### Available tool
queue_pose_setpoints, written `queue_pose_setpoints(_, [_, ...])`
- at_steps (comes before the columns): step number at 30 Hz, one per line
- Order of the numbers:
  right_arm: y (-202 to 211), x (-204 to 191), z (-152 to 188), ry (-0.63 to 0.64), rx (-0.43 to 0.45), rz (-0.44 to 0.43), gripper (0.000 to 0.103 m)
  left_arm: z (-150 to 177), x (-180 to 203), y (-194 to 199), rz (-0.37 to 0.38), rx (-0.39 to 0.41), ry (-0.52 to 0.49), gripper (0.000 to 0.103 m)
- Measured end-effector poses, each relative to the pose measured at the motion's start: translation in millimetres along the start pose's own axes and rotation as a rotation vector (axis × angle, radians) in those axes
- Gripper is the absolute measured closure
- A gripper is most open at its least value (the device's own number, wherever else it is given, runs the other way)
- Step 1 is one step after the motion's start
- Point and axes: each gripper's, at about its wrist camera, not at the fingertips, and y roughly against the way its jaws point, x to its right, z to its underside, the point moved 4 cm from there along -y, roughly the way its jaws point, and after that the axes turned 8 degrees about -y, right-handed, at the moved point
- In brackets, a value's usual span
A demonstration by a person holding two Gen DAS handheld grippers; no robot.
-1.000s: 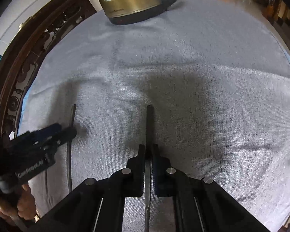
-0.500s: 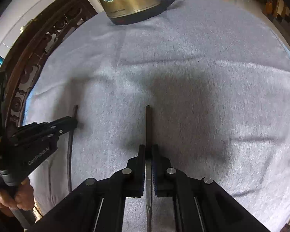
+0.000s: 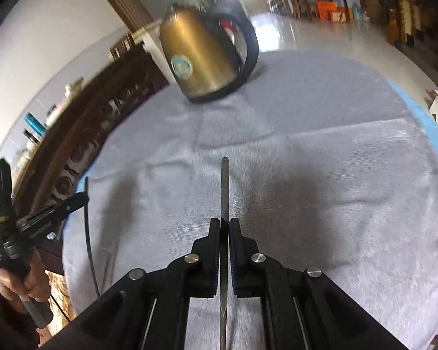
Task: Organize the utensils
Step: 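Grasp one dark chopstick with the right tool while the left tool grasps the other, then lift the held chopsticks upright off the cloth with both tools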
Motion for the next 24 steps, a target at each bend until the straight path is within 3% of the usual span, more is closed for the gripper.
queue_pose_setpoints(10, [86, 15, 35, -0.062, 0.206, -0.021, 0.096, 26, -21, 85, 0.017, 0.184, 0.082, 0.098])
queue_pose_setpoints(24, [188, 5, 85, -0.061, 0.439, -0.017, 0.096, 68, -6, 170, 0.025, 0.363, 0.100, 0.098])
